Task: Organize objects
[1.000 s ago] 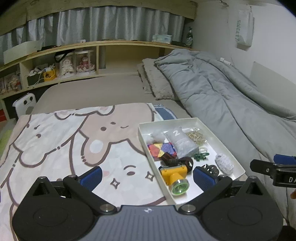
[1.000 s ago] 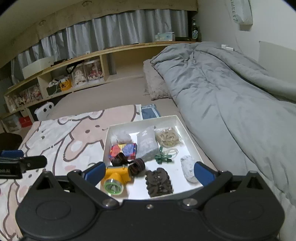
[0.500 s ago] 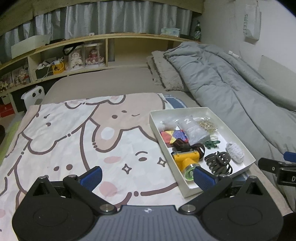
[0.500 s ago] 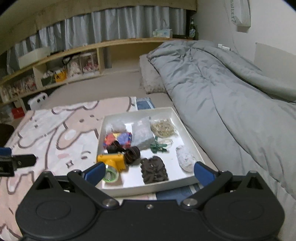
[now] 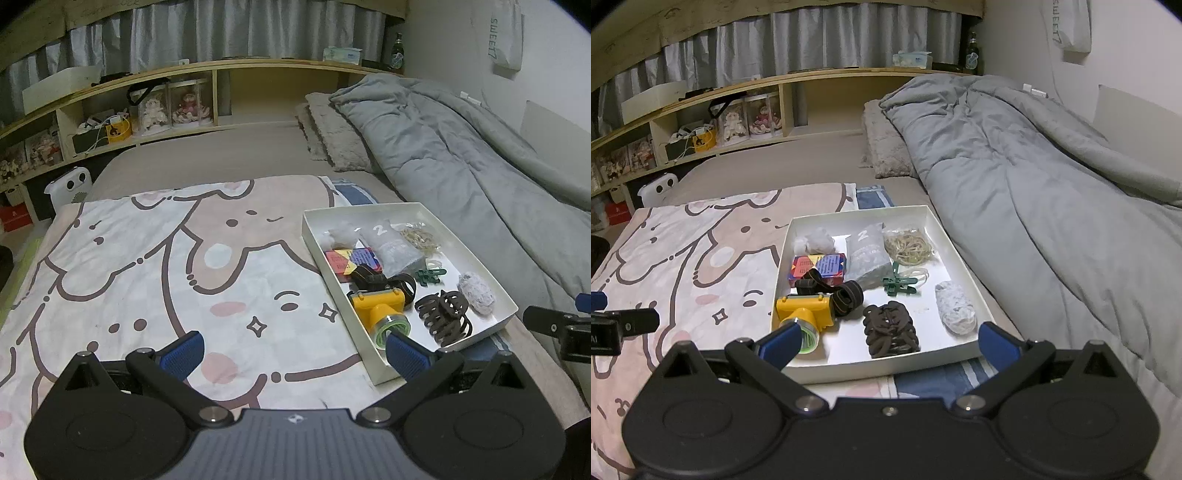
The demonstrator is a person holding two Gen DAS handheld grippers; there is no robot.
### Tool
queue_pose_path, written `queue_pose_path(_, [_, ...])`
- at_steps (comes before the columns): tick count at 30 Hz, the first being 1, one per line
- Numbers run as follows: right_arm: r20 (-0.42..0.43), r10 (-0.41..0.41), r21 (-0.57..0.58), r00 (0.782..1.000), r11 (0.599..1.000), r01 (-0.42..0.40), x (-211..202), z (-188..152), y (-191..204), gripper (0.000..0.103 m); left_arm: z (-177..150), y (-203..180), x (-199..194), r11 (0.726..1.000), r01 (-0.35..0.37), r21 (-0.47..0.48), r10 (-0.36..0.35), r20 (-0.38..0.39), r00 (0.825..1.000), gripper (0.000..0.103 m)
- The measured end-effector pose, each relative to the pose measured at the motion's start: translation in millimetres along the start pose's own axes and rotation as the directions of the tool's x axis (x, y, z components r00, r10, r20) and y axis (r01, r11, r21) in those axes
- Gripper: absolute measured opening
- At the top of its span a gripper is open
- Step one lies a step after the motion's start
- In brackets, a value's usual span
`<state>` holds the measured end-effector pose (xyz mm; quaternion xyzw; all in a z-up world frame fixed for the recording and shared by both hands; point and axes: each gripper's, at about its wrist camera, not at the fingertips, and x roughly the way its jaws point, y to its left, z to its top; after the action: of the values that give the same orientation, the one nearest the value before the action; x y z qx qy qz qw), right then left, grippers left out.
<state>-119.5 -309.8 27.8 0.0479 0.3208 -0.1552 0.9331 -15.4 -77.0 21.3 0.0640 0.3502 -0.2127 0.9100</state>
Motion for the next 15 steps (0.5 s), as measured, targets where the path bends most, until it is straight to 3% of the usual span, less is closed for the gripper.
queue_pose_path(15, [-0.003, -0.001, 0.001, 1.000, 1.000, 0.001, 0.2, -0.7, -0.5, 0.103, 1.3, 0.6, -2.0, 1.000, 0.011, -0.019, -0.011, -0.001, 1.000, 0.103])
